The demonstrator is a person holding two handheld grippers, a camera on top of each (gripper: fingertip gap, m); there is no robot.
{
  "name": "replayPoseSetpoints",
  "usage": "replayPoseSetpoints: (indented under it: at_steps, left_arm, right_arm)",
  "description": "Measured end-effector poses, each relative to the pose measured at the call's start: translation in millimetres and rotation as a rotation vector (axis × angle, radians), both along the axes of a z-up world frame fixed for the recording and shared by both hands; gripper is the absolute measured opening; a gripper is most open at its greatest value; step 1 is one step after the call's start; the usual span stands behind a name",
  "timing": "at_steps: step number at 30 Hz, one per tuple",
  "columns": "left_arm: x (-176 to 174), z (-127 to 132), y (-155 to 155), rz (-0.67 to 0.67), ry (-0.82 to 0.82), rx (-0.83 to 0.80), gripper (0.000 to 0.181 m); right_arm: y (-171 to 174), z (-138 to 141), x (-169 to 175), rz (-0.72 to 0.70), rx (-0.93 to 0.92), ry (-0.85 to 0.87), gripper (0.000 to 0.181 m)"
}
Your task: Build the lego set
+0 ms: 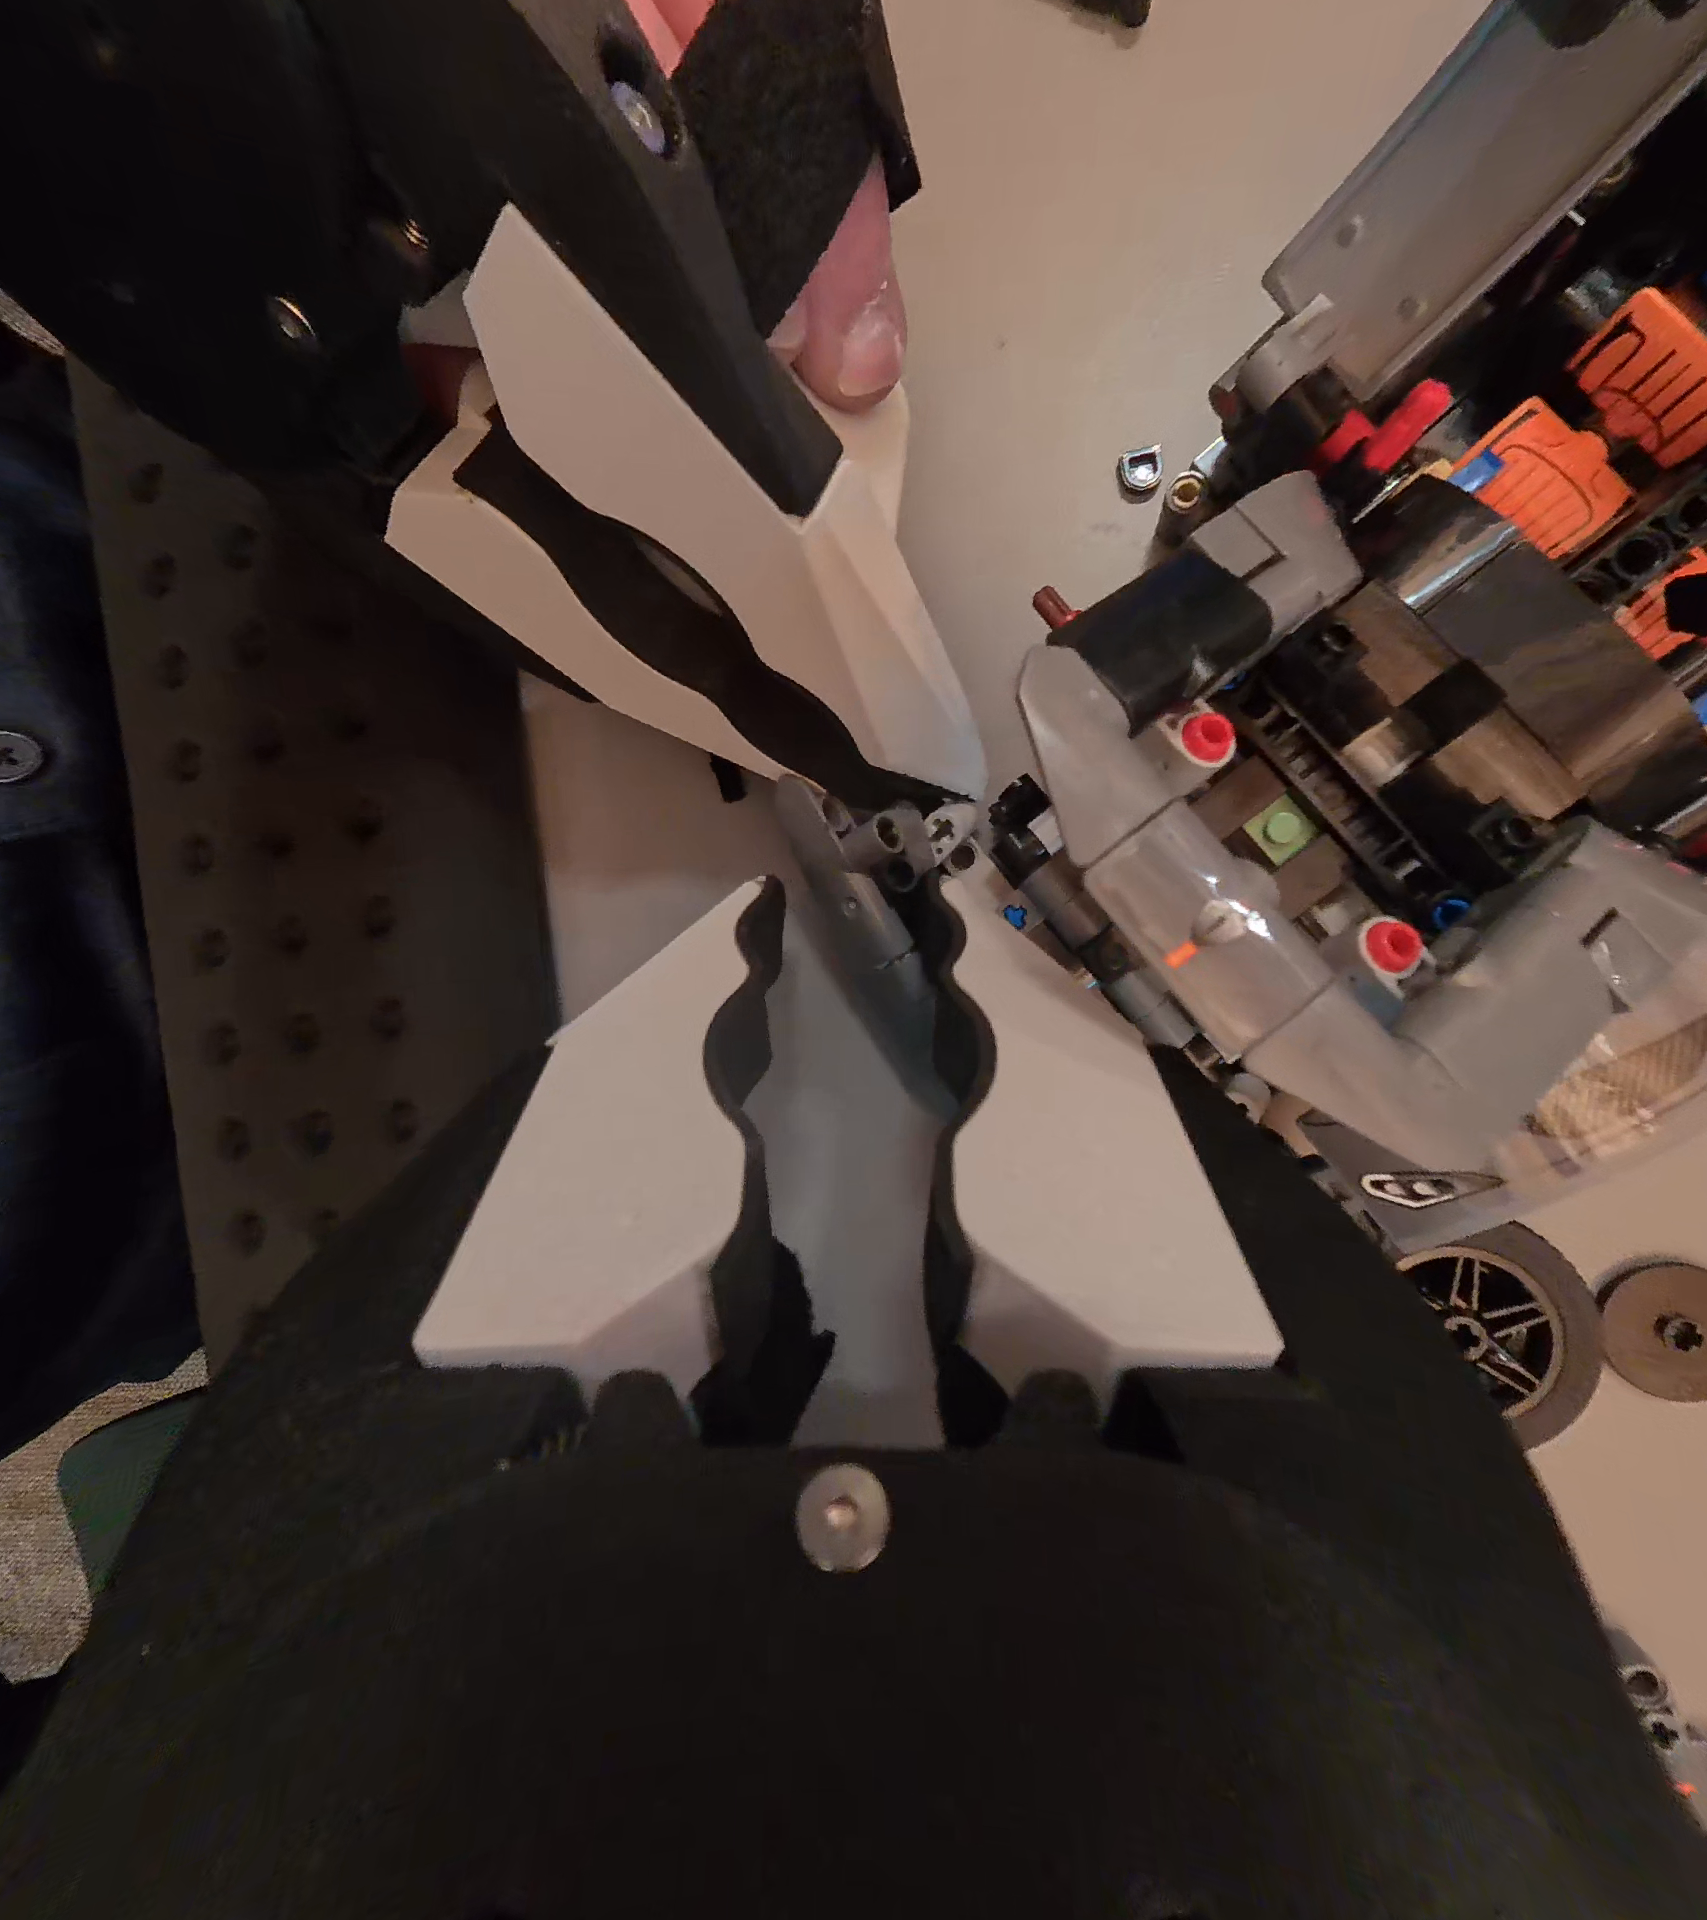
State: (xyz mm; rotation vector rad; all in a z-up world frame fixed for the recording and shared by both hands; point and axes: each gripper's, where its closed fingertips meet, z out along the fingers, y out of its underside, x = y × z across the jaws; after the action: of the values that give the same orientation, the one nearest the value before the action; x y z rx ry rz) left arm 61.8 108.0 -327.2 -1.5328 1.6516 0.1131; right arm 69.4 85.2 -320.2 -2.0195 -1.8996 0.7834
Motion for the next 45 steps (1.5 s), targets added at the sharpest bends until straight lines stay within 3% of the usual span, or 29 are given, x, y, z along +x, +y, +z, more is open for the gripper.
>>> replayPoseSetpoints:
  at_steps: [15, 45]
  left_arm:
    - [-0.1, 2.5, -8.7, -0.066, 0.017, 0.037, 0.002]
    - [3.2, 2.9, -8.1, -0.058, 0.006, 0.019, 0.005]
  right_arm:
    - [-1.7, 0.5, -0.1, -0.004, -0.042, 0.017, 0.023]
    - [1.0, 5.3, -1.9, -0.002, 0.001, 0.032, 0.028]
